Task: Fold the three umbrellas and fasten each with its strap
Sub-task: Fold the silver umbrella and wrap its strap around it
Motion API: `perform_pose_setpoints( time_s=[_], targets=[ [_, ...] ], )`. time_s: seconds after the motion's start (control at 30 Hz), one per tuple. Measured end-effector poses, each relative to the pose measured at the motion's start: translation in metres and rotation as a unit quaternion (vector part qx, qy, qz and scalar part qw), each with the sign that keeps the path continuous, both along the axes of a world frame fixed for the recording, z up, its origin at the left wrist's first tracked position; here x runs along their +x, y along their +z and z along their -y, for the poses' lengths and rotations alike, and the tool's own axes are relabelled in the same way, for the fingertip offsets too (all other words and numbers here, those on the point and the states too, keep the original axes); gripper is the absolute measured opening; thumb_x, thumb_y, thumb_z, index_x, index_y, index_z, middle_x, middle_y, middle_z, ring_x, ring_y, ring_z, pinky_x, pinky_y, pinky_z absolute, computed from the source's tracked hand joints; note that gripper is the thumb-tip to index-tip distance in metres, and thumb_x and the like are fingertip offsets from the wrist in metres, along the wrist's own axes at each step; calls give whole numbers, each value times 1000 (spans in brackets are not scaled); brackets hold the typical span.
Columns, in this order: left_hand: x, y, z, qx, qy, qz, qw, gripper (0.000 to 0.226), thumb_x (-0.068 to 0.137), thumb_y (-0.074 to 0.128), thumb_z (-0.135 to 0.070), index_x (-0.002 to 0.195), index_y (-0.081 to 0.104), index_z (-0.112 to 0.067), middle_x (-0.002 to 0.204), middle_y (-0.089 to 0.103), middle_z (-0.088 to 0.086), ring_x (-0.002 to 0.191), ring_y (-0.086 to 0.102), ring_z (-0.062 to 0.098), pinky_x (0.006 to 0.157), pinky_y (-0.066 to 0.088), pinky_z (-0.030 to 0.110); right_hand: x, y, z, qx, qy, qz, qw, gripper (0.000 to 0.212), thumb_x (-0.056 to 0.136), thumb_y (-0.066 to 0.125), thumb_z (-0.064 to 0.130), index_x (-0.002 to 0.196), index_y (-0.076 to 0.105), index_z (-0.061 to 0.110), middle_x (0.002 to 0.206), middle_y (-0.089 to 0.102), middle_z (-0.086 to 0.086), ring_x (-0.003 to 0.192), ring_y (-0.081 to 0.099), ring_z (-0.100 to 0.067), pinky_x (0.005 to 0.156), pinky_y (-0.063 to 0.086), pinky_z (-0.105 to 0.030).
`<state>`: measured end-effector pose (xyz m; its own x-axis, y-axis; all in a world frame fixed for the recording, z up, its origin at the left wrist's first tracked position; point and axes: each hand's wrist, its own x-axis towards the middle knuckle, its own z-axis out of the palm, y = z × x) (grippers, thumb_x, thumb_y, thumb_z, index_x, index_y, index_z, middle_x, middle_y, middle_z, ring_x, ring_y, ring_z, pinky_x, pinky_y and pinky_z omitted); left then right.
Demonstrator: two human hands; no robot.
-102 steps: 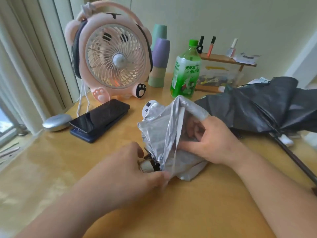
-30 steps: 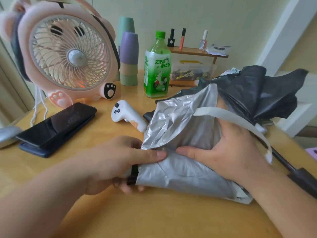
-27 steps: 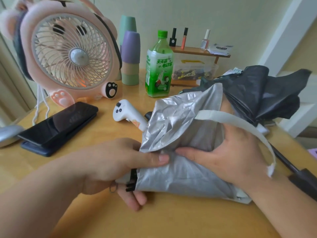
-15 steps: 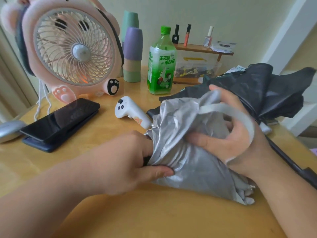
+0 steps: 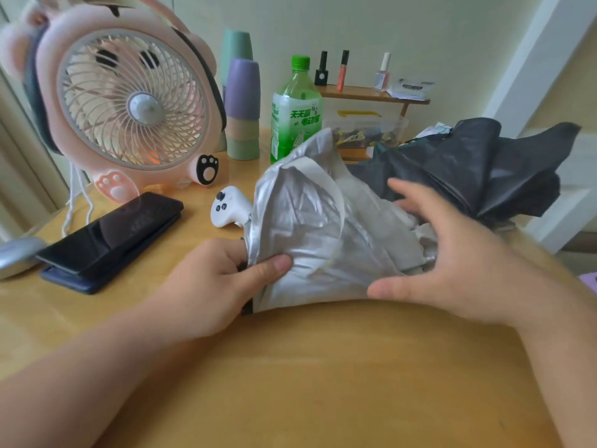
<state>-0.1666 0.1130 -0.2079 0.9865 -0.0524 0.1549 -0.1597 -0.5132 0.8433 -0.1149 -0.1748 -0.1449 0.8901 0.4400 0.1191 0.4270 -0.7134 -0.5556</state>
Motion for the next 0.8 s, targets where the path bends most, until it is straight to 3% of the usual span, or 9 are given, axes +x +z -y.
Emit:
perform_pose_setpoints(
  time_s=[0.07, 0.17, 0.23, 0.33, 0.4, 0.5, 0.6, 0.67, 0.8],
  targets=[
    [-3, 0, -2, 19, -28, 54, 998, 71, 77, 55, -81, 81, 71, -12, 75, 66, 16, 61, 54, 18, 64, 52, 43, 2, -2, -1, -48, 13, -36, 998, 116, 39, 87, 79, 138, 28, 68, 132, 54, 39, 116, 56, 12, 100, 49, -28],
    [-5, 3, -3, 137, -103, 209, 963, 59, 98, 49, -58, 65, 57, -10, 59, 47, -2, 52, 46, 17, 49, 40, 36, 5, -6, -2, -66, 20, -51, 996, 89, 42, 94, 67, 119, 51, 58, 108, 65, 39, 92, 63, 14, 83, 55, -25],
    [-2, 1, -7, 186, -120, 259, 940, 58, 104, 42, -52, 69, 63, -11, 64, 55, -4, 57, 53, 19, 51, 43, 33, 6, -9, -2, -63, 27, -61, 996, 80, 46, 96, 60, 116, 58, 52, 107, 64, 41, 93, 61, 17, 81, 53, -19],
    [4, -6, -14, 233, -120, 305, 915, 41, 102, 48, -34, 76, 70, -12, 72, 64, 0, 66, 59, 22, 55, 50, 34, 7, -14, -4, -65, 39, -27, 997, 74, 53, 95, 57, 118, 61, 50, 110, 65, 39, 99, 59, 18, 81, 50, -10],
    [5, -10, -14, 255, -124, 341, 896, 39, 102, 44, -28, 75, 67, -12, 74, 65, 3, 70, 55, 19, 63, 48, 25, 10, -18, -5, -97, 42, 13, 994, 69, 57, 91, 62, 117, 61, 46, 110, 67, 32, 100, 61, 9, 81, 54, -18],
    [2, -9, -11, 257, -126, 328, 900, 51, 107, 35, -35, 76, 68, -12, 78, 66, 2, 74, 49, 6, 66, 42, 13, 16, -25, -2, -137, 62, 22, 988, 63, 60, 84, 66, 112, 60, 38, 107, 67, 24, 96, 63, 0, 81, 57, -36],
    [-8, -1, -7, 212, -193, 275, 918, 30, 107, 37, -41, 99, 64, -33, 105, 60, -29, 93, 49, -18, 83, 37, -2, 20, -30, 1, -148, 95, -31, 984, 74, 58, 85, 68, 118, 55, 39, 113, 64, 25, 105, 62, -2, 88, 56, -38],
    [-14, 5, -8, 205, -225, 229, 925, 23, 108, 33, -45, 106, 56, -41, 112, 50, -46, 101, 48, -26, 84, 32, -6, 21, -30, 4, -143, 129, -76, 978, 88, 52, 91, 64, 126, 49, 42, 122, 61, 27, 114, 59, 0, 96, 54, -37],
    [-20, 5, -12, 203, -246, 156, 935, 32, 106, 34, -50, 119, 62, -43, 131, 53, -36, 123, 51, -9, 98, 38, 7, 22, -26, 9, -142, 161, -120, 969, 109, 47, 97, 60, 138, 36, 53, 134, 54, 32, 124, 54, 4, 105, 48, -32]
  ],
)
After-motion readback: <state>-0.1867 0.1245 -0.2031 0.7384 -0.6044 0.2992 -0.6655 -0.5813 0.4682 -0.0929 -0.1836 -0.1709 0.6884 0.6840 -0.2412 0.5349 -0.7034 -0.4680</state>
